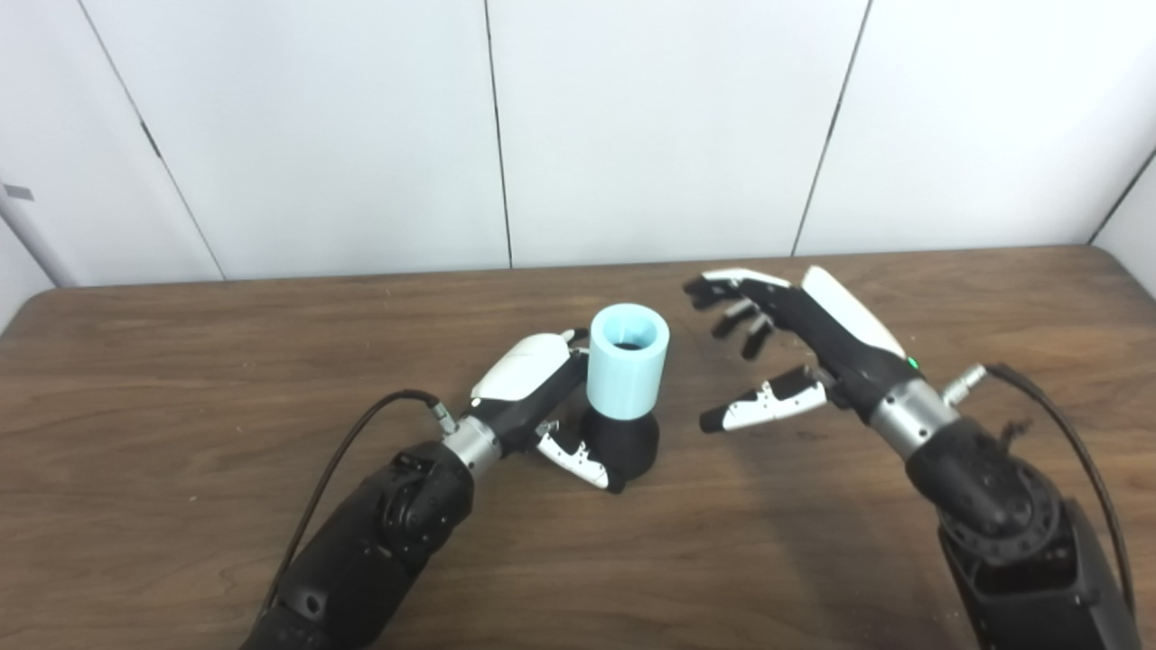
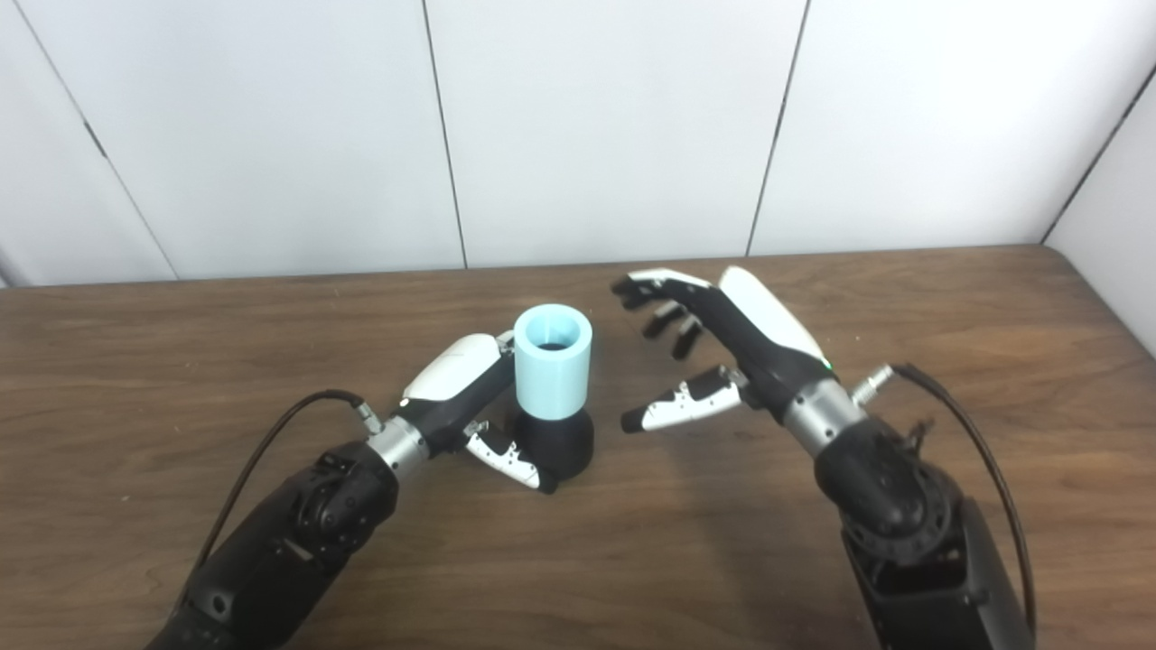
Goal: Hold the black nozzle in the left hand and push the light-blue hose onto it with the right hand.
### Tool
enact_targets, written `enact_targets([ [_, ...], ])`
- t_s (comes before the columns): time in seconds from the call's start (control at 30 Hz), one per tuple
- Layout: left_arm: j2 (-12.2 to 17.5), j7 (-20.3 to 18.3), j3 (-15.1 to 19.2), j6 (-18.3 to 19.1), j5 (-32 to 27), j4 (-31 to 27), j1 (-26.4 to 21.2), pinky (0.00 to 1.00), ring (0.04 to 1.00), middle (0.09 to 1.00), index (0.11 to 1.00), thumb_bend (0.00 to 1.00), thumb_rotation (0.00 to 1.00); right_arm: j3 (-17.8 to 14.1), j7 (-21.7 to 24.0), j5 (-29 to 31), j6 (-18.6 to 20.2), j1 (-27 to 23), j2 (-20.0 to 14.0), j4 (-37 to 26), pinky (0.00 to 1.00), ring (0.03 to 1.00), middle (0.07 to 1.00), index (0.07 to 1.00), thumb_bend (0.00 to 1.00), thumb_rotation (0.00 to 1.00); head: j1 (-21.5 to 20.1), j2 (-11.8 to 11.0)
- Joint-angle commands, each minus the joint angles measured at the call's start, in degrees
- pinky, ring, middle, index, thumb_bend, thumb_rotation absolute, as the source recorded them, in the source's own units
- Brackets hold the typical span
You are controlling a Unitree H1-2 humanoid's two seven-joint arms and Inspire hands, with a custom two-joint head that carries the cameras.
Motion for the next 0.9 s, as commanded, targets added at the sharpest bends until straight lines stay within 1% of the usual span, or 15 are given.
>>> enact_targets([
  [0.0,0.68,-2.88,-1.04,1.72,2.12,2.09,1.08,1.0,0.586,0.449,0.499,0.53,0.0,-0.83,-3.05,1.25,-1.67,-0.64,1.35,0.16,0.44,0.597,0.723,0.738,0.66,0.03,0.1,0.01],
  [0.07,0.67,-2.83,-0.97,1.66,2.06,2.09,1.06,1.0,0.586,0.444,0.5,0.53,0.0,-1.07,-4.57,2.24,-2.48,0.24,2.46,1.6,0.43,0.594,0.726,0.738,0.66,0.03,0.44,-0.03],
  [0.17,0.75,-2.62,-0.71,1.58,1.88,1.75,1.22,1.0,0.588,0.435,0.505,0.52,0.0,-2.61,-6.96,5.39,-3.87,1.09,4.34,4.58,0.43,0.597,0.753,0.754,0.66,0.05,0.5,0.06],
  [0.23,0.82,-2.47,-0.48,1.45,1.7,1.63,1.32,1.0,0.598,0.478,0.496,0.52,0.0,-3.42,-8.28,7.0,-4.81,1.41,5.43,6.1,0.43,0.605,0.772,0.763,0.66,0.07,0.56,0.04],
  [0.33,0.87,-2.13,-0.14,1.07,1.54,1.68,1.48,0.99,0.627,0.506,0.487,0.52,0.0,-3.64,-9.94,8.53,-6.09,1.95,6.99,7.91,0.43,0.614,0.791,0.778,0.66,0.08,0.56,0.06],
  [0.37,0.82,-1.97,0.0,1.0,1.51,1.76,1.5,0.99,0.662,0.604,0.581,0.68,0.02,-3.43,-10.38,8.85,-6.42,2.15,7.42,8.48,0.43,0.621,0.802,0.789,0.66,0.08,0.56,0.06],
  [0.4,0.73,-1.84,0.1,1.0,1.54,1.94,1.47,0.98,0.702,0.678,0.655,0.76,0.05,-3.14,-10.74,8.98,-6.7,2.26,7.57,8.94,0.43,0.63,0.815,0.803,0.67,0.08,0.56,0.06],
  [0.43,0.64,-1.77,0.23,1.15,1.59,2.07,1.46,0.98,0.742,0.741,0.722,0.82,0.08,-2.94,-11.03,9.12,-6.97,2.32,7.59,9.37,0.44,0.639,0.826,0.815,0.67,0.09,0.88,0.04],
  [0.47,0.57,-1.76,0.32,1.27,1.64,2.14,1.45,0.98,0.775,0.781,0.766,0.84,0.1,-2.8,-11.23,9.2,-7.15,2.32,7.51,9.62,0.44,0.645,0.83,0.821,0.67,0.09,0.88,0.04],
  [0.5,0.57,-1.89,0.51,1.69,1.64,2.0,1.48,0.98,0.792,0.802,0.789,0.85,0.11,-2.82,-11.43,9.36,-7.29,2.25,7.44,9.9,0.44,0.648,0.833,0.824,0.67,0.09,0.88,0.04],
  [0.53,0.57,-1.99,0.65,1.98,1.64,1.87,1.5,0.98,0.837,0.844,0.834,0.87,0.13,-2.84,-11.58,9.5,-7.37,2.19,7.39,10.06,0.45,0.651,0.835,0.826,0.67,0.1,0.88,0.04],
  [0.67,0.47,-2.61,1.94,4.57,1.21,-0.31,2.59,1.0,0.907,0.903,0.9,0.9,0.16,-3.15,-12.7,10.39,-8.24,2.3,7.64,10.97,0.45,0.653,0.838,0.828,0.68,0.1,2.62,-0.11],
  [0.73,0.27,-2.38,2.41,5.09,1.31,-0.71,3.27,1.0,0.916,0.912,0.919,0.91,0.18,-3.02,-13.1,10.59,-8.48,2.51,7.83,11.09,0.46,0.655,0.841,0.828,0.68,0.1,2.89,-0.15],
  [0.8,0.07,-2.03,2.56,4.98,1.62,-0.52,3.76,1.0,0.914,0.911,0.923,0.91,0.18,-2.85,-13.19,10.74,-8.76,2.73,7.63,11.16,0.46,0.658,0.841,0.827,0.68,0.1,4.52,-0.04],
  [0.87,-0.08,-2.0,2.75,4.97,1.57,-0.24,4.14,1.0,0.911,0.909,0.92,0.92,0.19,-2.75,-12.96,10.92,-8.93,3.01,7.18,10.99,0.47,0.665,0.844,0.827,0.68,0.1,5.02,0.07],
])
